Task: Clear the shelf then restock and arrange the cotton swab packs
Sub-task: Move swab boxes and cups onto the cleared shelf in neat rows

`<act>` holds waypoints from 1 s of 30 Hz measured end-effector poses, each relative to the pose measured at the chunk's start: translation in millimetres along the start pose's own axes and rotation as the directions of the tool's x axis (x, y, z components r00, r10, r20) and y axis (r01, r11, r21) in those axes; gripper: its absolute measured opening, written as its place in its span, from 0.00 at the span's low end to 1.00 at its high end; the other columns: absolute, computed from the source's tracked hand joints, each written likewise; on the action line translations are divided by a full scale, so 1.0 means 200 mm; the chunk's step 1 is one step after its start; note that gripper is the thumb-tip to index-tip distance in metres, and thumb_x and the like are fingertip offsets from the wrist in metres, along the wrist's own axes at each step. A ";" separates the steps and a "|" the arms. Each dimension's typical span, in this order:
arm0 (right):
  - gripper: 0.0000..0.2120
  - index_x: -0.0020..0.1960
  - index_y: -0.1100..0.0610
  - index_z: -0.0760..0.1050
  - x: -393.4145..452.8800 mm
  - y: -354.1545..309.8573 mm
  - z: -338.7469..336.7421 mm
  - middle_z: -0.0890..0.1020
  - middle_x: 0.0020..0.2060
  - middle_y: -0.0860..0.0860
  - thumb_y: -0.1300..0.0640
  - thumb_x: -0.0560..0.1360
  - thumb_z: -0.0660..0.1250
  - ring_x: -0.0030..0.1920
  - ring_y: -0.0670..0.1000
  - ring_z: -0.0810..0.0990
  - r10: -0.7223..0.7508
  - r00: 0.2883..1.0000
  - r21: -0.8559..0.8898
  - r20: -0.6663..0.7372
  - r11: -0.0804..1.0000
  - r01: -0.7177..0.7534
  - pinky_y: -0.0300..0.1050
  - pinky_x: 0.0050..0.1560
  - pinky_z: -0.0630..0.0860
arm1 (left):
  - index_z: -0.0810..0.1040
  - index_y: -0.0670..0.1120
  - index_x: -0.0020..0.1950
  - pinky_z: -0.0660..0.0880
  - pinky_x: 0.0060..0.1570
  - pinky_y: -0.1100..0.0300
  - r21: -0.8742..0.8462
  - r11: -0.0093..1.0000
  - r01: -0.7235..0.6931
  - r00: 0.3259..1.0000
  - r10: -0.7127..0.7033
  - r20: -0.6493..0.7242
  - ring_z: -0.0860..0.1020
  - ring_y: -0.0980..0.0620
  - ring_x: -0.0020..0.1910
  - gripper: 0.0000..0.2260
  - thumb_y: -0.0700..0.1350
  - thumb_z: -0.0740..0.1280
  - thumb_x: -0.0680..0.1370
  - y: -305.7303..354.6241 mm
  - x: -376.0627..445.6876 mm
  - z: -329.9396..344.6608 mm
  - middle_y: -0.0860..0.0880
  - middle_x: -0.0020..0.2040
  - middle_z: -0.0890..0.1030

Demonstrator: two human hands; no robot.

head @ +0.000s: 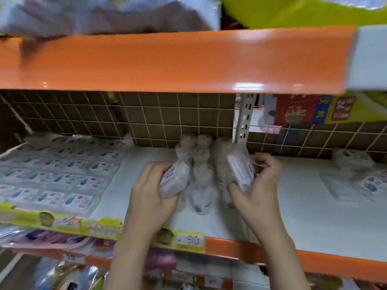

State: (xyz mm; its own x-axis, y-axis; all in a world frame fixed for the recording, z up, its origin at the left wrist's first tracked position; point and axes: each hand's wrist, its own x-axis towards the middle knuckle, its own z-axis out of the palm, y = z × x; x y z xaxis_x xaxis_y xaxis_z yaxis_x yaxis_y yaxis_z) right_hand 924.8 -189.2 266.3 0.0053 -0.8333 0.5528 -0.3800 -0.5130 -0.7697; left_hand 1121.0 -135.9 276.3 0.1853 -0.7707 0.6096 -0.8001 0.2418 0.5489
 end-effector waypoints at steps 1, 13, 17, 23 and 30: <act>0.31 0.61 0.46 0.56 -0.01 -0.03 0.08 0.62 0.55 0.51 0.61 0.63 0.66 0.56 0.52 0.69 -0.036 0.999 -0.011 0.001 0.999 0.036 0.37 0.57 0.67 | 0.76 0.46 0.54 0.65 0.47 0.72 0.021 1.000 0.012 1.000 -0.012 0.005 0.74 0.53 0.47 0.18 0.49 0.63 0.66 -0.07 -0.01 -0.06 0.50 0.48 0.77; 0.13 0.51 0.57 0.76 -0.01 -0.22 0.46 0.78 0.45 0.48 0.57 0.66 0.65 0.47 0.46 0.74 -0.104 0.984 -0.134 0.145 0.983 0.123 0.32 0.46 0.67 | 0.70 0.43 0.65 0.70 0.58 0.48 0.213 0.937 0.277 0.951 -0.299 0.081 0.72 0.43 0.59 0.44 0.73 0.63 0.60 -0.47 0.00 -0.33 0.45 0.58 0.76; 0.13 0.50 0.56 0.77 0.05 -0.21 0.45 0.74 0.44 0.46 0.52 0.68 0.64 0.47 0.47 0.71 -0.143 0.986 -0.183 0.081 0.971 0.155 0.35 0.44 0.63 | 0.73 0.45 0.63 0.70 0.53 0.49 0.304 0.935 0.182 0.974 -0.214 0.076 0.73 0.42 0.55 0.36 0.69 0.63 0.64 -0.50 0.05 -0.30 0.45 0.56 0.77; 0.12 0.51 0.52 0.74 0.12 -0.18 0.51 0.76 0.46 0.49 0.51 0.68 0.65 0.46 0.47 0.72 -0.100 0.993 -0.122 0.059 0.987 0.107 0.32 0.44 0.64 | 0.74 0.44 0.63 0.73 0.53 0.49 0.283 0.952 0.113 0.987 -0.141 0.078 0.75 0.41 0.55 0.31 0.61 0.64 0.66 -0.55 0.12 -0.28 0.43 0.56 0.78; 0.14 0.53 0.48 0.71 0.12 -0.26 0.73 0.78 0.43 0.38 0.57 0.68 0.66 0.44 0.35 0.76 -0.097 0.978 0.024 0.186 0.995 0.094 0.24 0.41 0.67 | 0.76 0.42 0.62 0.73 0.51 0.51 0.284 0.946 0.155 0.978 -0.187 0.089 0.76 0.41 0.54 0.30 0.56 0.60 0.66 -0.74 0.15 -0.40 0.44 0.55 0.79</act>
State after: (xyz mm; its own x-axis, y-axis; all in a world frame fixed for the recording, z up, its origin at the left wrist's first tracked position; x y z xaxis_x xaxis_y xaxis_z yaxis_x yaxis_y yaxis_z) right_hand 1080.9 -212.0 273.3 0.2140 -0.8035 0.5555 -0.3554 -0.5937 -0.7220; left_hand 1290.2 -146.4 259.4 0.2802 -0.8519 0.4425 -0.8904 -0.0584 0.4514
